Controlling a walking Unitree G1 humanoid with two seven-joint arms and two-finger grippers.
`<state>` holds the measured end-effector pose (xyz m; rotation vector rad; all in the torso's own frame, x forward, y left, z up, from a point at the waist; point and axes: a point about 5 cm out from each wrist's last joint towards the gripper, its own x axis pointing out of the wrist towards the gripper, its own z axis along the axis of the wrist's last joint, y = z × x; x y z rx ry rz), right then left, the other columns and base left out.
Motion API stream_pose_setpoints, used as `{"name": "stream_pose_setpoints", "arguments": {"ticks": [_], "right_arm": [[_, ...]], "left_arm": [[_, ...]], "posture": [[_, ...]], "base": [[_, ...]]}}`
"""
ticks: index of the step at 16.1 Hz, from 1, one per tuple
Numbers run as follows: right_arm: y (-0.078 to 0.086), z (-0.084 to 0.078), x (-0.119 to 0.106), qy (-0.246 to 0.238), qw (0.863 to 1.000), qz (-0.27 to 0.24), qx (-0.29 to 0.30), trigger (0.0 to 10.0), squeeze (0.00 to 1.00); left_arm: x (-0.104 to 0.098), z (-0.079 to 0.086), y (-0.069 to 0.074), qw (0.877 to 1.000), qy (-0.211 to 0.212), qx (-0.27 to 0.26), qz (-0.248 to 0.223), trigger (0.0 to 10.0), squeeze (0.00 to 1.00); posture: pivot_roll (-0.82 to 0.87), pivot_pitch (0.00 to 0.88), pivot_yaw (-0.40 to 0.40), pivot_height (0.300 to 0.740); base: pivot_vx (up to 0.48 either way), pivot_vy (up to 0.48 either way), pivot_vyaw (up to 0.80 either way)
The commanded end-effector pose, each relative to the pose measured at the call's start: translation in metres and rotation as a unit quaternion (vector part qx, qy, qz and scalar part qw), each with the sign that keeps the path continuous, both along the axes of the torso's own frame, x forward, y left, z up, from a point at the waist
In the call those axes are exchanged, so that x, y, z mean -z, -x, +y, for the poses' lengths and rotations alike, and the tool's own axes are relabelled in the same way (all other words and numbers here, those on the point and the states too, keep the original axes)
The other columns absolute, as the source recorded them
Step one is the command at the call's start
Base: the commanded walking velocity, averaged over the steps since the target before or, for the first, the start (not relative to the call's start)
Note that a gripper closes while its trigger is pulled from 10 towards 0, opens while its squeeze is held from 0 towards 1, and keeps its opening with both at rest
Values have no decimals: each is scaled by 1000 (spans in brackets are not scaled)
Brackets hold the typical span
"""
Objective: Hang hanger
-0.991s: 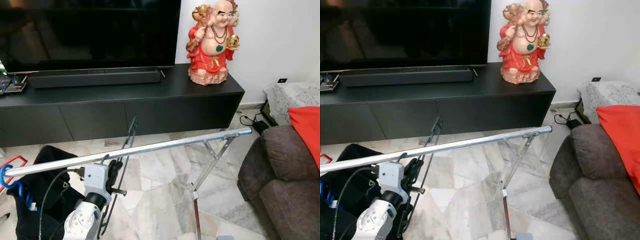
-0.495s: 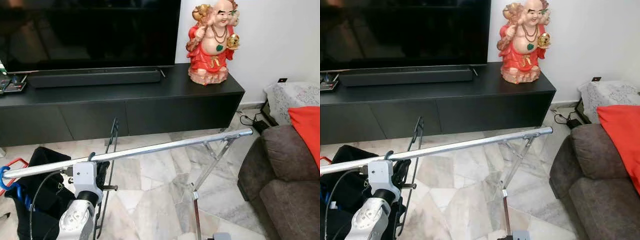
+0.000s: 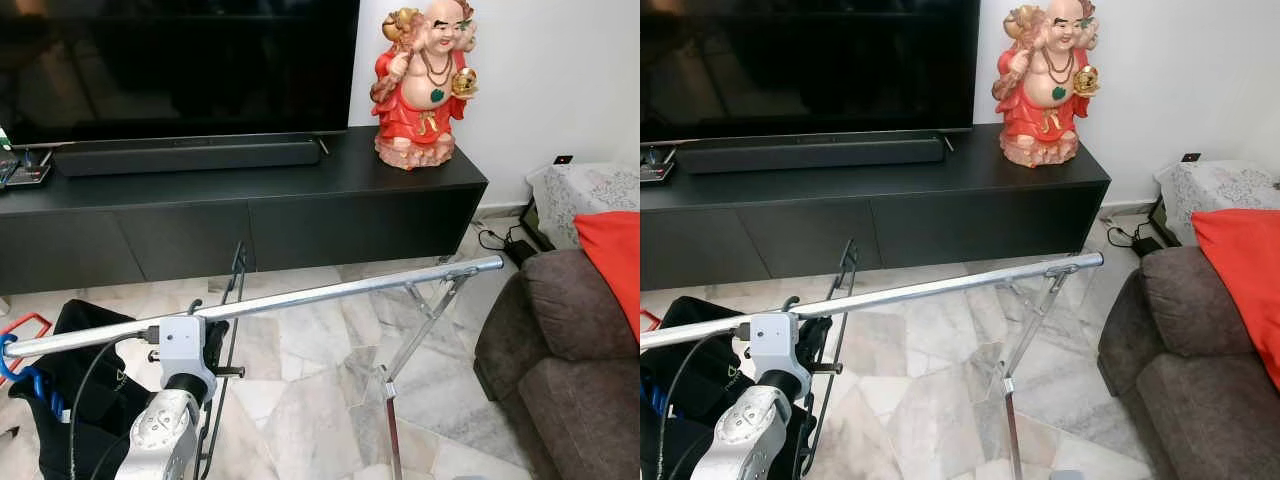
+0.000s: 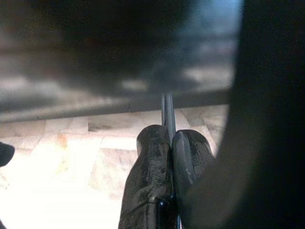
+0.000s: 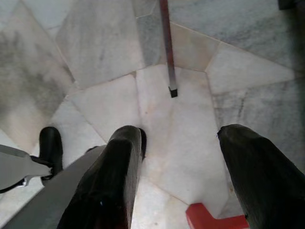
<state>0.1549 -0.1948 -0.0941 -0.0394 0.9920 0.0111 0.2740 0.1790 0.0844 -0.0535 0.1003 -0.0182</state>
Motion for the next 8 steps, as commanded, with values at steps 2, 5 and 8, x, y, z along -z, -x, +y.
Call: {"name": "stream_pose_setpoints", "arguments": {"ticks": [2,5,8], "right_arm": [[4,20,4,-11,1000,7,-4,10000,0],[0,39,4,-20,1000,6,-12,10000,0],[-1,35,4,-18,1000,6,-13,10000,0]], "left_arm": [[10,-2,11,999,-8,5,33,10000,169],[13,1,25,999,-11,-5,43,10000,196],[10,3,28,999,-8,-12,34,10000,439]], "posture": [[45,79,-34,740],[57,79,-34,740],[60,80,-34,740]], "base": [[0,0,0],[0,0,0],[0,0,0]]}}
